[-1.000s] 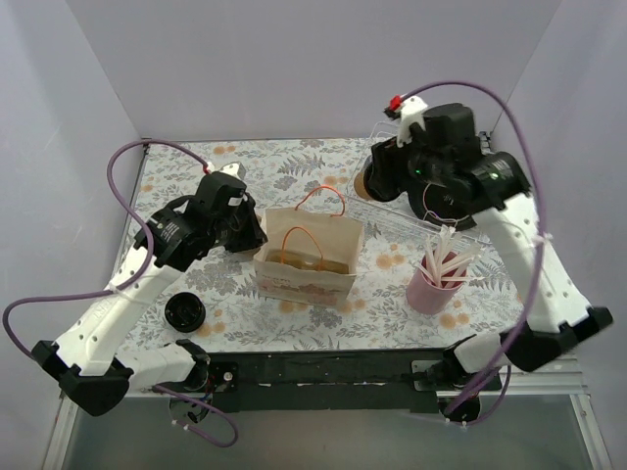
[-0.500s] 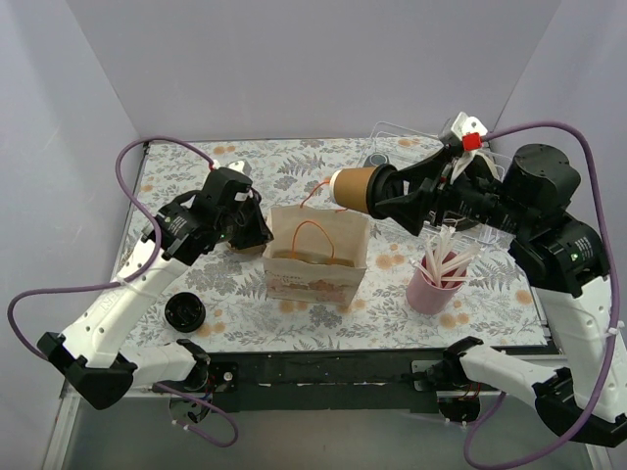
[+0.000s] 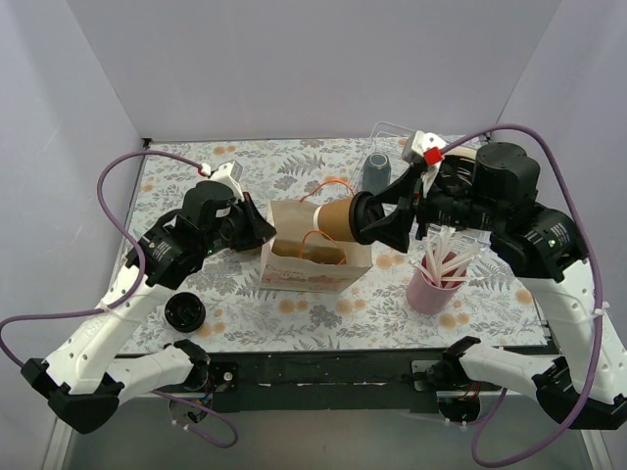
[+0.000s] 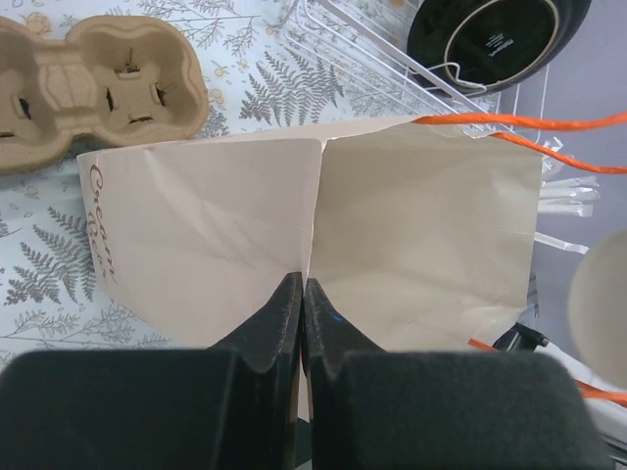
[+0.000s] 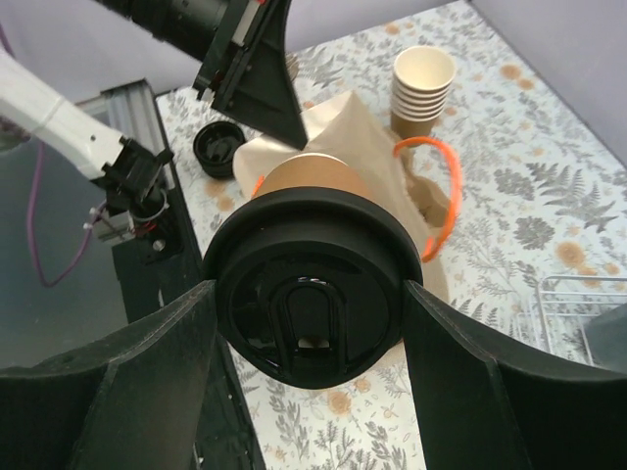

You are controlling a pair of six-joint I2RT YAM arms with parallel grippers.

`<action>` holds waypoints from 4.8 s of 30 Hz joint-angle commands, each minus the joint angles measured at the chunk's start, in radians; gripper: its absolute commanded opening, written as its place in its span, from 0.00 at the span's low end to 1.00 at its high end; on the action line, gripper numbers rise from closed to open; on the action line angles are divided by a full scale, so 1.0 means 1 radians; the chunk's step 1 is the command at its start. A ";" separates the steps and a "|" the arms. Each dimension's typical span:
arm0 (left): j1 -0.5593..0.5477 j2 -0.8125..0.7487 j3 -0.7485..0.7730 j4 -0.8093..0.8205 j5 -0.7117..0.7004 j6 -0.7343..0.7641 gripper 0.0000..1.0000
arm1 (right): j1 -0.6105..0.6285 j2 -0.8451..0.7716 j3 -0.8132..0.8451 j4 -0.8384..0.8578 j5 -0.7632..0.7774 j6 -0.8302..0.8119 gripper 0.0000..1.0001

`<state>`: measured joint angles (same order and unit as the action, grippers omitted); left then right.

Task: Pack the takeout coffee

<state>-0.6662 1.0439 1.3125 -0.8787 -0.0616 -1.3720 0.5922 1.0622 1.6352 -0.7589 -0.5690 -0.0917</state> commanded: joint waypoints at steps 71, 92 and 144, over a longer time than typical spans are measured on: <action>0.004 -0.289 -0.492 0.642 0.434 0.384 0.00 | 0.549 0.075 -0.258 0.041 0.755 -0.496 0.41; 0.000 -0.306 -0.598 0.780 0.249 0.427 0.00 | 0.563 0.061 -0.328 -0.102 0.853 -0.634 0.39; -0.018 -0.383 -0.703 0.868 0.238 0.432 0.00 | 0.529 0.162 -0.293 0.047 1.008 -0.345 0.36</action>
<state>-0.6781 0.6544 0.5587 -0.0254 0.1822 -0.8883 1.0832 1.2690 1.3415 -0.6987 0.3855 -0.3618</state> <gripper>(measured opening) 0.010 0.769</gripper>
